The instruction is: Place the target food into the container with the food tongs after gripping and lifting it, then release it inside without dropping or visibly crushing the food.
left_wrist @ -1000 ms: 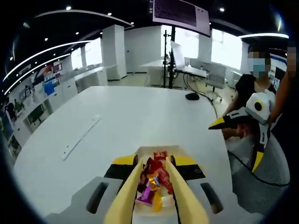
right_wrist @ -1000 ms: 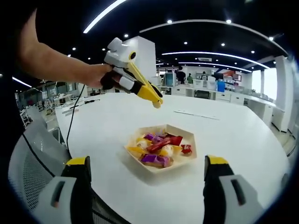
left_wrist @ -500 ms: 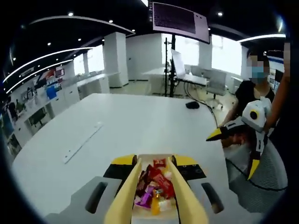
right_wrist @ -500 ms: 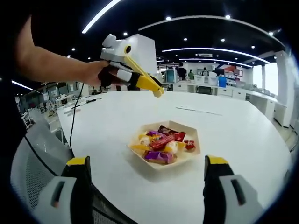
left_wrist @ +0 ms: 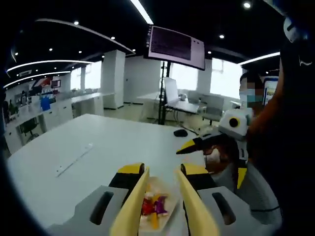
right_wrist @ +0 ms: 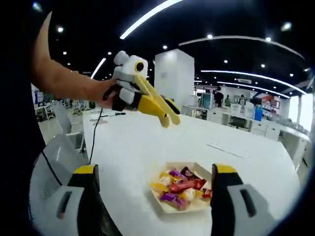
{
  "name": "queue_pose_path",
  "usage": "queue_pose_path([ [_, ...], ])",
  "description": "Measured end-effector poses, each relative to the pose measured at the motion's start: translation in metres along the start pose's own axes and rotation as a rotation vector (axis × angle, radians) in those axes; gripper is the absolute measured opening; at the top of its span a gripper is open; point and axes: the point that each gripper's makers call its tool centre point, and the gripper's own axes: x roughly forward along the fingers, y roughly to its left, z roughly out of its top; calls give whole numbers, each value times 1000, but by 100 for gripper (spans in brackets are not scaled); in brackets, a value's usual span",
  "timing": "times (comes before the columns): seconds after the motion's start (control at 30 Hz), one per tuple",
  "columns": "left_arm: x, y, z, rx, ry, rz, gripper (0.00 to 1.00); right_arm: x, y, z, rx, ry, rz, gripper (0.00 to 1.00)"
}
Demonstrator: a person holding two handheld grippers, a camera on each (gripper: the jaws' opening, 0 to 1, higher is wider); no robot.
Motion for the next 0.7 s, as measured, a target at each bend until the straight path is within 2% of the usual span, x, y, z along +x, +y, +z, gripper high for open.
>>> queue_pose_path([
  [0.03, -7, -4, 3, -4, -14, -5, 25, -1, 7, 17, 28, -10, 82, 79],
  [0.07, -11, -6, 5, -3, -17, -1, 25, -1, 8, 30, 4, -30, 102, 73],
  [0.13, -17, -13, 10, -3, -34, -9, 25, 1, 10, 50, -35, -71, 131, 76],
  [0.17, -22, -19, 17, -2, -66, -21, 25, 2, 10, 59, -35, -75, 151, 78],
  [0.23, -28, -31, 24, 4, -86, -42, 24, 7, 12, 69, -46, -69, 192, 77],
  [0.33, -36, -46, 32, 21, -108, -60, 23, 17, 19, 73, -80, -26, 257, 71],
  [0.47, -46, -58, 36, 11, -139, -90, 21, 30, 32, 79, -112, -11, 323, 61],
  [0.57, -51, -63, 32, 13, -134, -104, 20, 37, 41, 79, -122, -4, 358, 46],
  [0.7, -61, -63, 30, 21, -142, -90, 19, 45, 51, 79, -118, 3, 396, 39],
])
